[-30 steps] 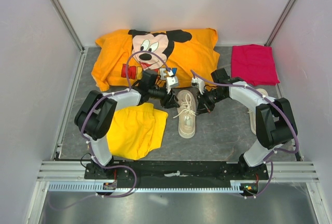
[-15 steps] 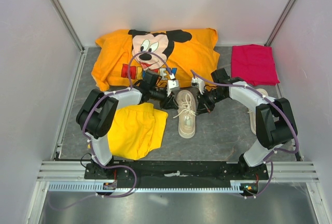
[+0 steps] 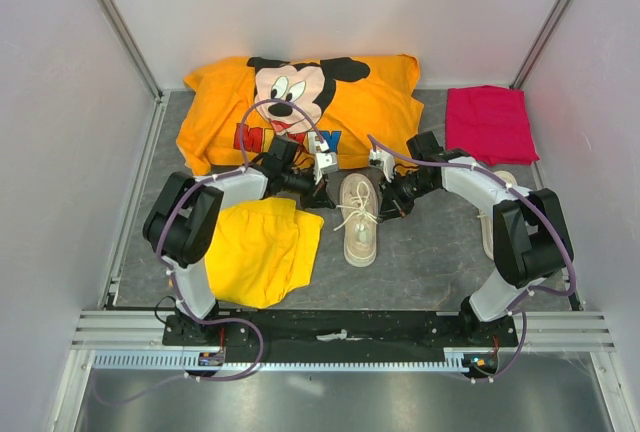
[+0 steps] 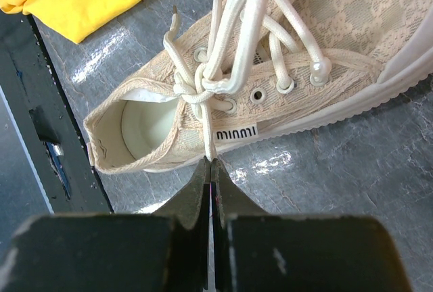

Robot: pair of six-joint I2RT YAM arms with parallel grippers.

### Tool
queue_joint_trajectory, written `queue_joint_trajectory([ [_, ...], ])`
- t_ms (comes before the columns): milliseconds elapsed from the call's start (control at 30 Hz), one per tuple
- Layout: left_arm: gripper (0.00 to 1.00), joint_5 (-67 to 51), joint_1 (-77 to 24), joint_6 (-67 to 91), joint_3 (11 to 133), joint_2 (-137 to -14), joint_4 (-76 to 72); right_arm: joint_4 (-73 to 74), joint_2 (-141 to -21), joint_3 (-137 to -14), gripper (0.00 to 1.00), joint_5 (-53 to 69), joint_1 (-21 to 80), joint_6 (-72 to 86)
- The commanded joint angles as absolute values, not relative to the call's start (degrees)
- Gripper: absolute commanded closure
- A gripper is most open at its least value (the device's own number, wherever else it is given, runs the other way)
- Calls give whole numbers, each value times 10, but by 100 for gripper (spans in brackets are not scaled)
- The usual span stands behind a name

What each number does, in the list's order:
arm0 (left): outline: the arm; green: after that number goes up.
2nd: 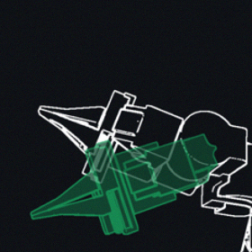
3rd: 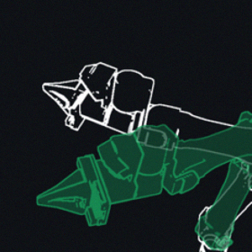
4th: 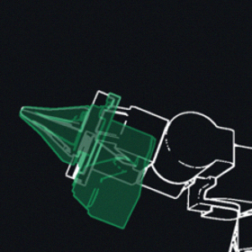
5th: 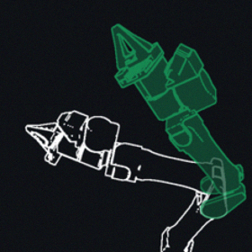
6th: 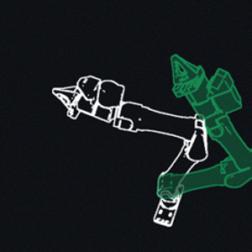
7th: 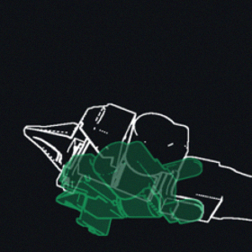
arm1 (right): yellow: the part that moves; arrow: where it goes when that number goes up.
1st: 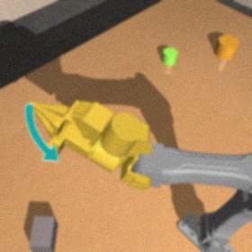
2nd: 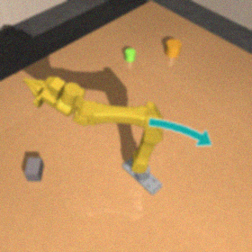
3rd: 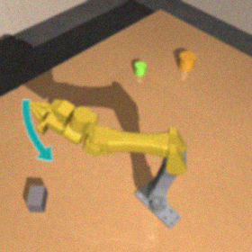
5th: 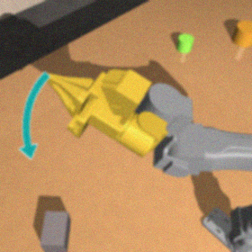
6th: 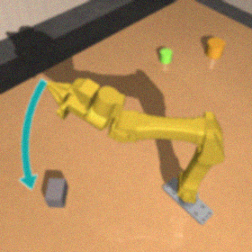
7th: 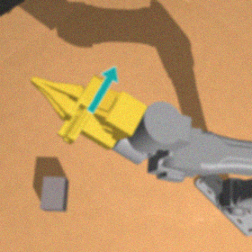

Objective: Tie the shoes

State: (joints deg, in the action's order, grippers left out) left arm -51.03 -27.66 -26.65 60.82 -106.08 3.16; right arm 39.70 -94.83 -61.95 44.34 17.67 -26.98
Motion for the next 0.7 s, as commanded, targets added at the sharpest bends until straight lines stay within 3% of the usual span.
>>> queue_joint_trajectory([
  [0, 98, -515, -267, -285, 605, -1029, 42, 396, -949, -637, 100, 457, 177, -272],
  [667, 99, -478, -264, -270, 614, -976, 156, 393, -947, -638, 100, 458, 175, -269],
])
